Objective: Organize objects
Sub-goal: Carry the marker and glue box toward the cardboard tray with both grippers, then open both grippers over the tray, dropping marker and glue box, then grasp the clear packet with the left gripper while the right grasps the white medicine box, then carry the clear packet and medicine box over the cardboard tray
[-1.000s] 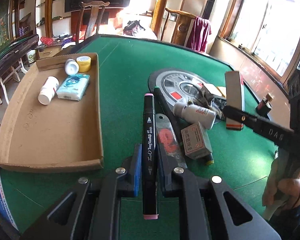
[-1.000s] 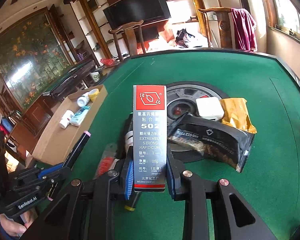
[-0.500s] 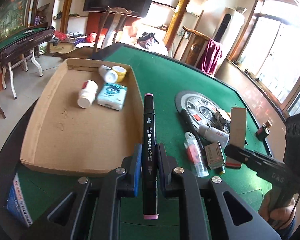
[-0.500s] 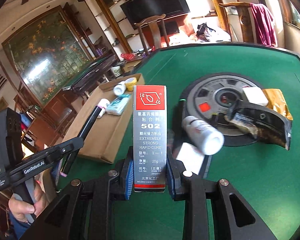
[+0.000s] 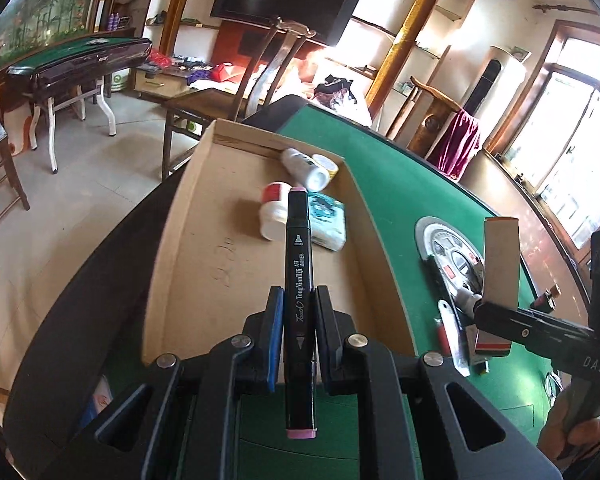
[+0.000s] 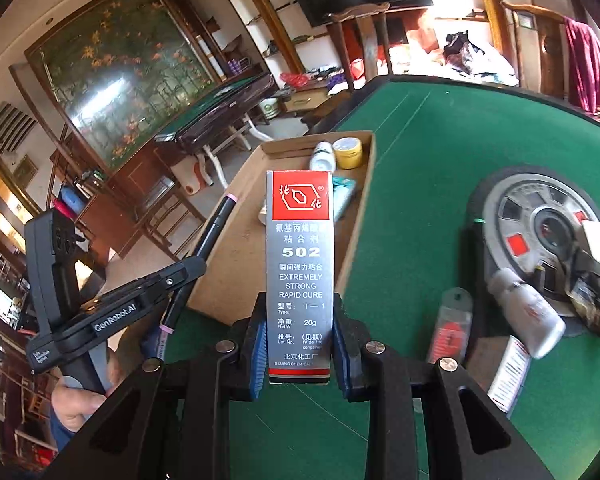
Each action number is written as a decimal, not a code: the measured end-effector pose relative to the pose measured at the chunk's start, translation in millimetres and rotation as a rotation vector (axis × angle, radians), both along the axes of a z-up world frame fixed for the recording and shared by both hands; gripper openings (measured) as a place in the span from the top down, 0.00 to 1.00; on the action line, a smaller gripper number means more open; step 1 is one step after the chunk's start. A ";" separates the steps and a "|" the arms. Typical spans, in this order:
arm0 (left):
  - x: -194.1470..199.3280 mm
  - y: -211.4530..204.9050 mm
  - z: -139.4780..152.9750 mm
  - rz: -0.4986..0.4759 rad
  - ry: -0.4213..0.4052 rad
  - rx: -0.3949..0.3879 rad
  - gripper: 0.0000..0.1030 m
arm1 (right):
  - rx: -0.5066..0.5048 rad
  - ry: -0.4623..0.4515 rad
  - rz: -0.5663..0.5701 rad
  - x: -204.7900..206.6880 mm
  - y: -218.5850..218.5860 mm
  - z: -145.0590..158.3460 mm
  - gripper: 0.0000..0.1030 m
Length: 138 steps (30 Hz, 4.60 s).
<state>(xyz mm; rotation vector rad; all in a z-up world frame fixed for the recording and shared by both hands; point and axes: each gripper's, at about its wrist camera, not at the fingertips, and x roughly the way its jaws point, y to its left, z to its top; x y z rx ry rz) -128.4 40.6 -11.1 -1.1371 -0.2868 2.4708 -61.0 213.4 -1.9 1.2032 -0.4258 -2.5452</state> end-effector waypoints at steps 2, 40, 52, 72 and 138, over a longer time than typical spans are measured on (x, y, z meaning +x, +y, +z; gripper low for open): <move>-9.3 -8.2 -2.9 0.018 -0.013 -0.010 0.86 | 0.009 -0.018 0.020 -14.1 -10.6 0.4 0.71; -112.0 -23.2 -36.4 0.080 -0.125 -0.020 0.86 | 0.127 -0.306 0.003 -268.5 -113.8 -65.2 0.70; -106.9 -24.8 -33.3 0.062 -0.123 0.037 0.65 | 0.111 -0.305 0.003 -254.2 -105.5 -55.7 0.58; 24.9 68.8 8.5 -0.123 0.032 0.010 0.54 | -0.037 0.015 -0.132 14.8 49.8 0.9 0.46; 86.8 184.7 -61.5 -0.217 -0.060 -0.317 0.74 | 0.231 -0.013 -0.064 67.0 70.7 -58.4 0.63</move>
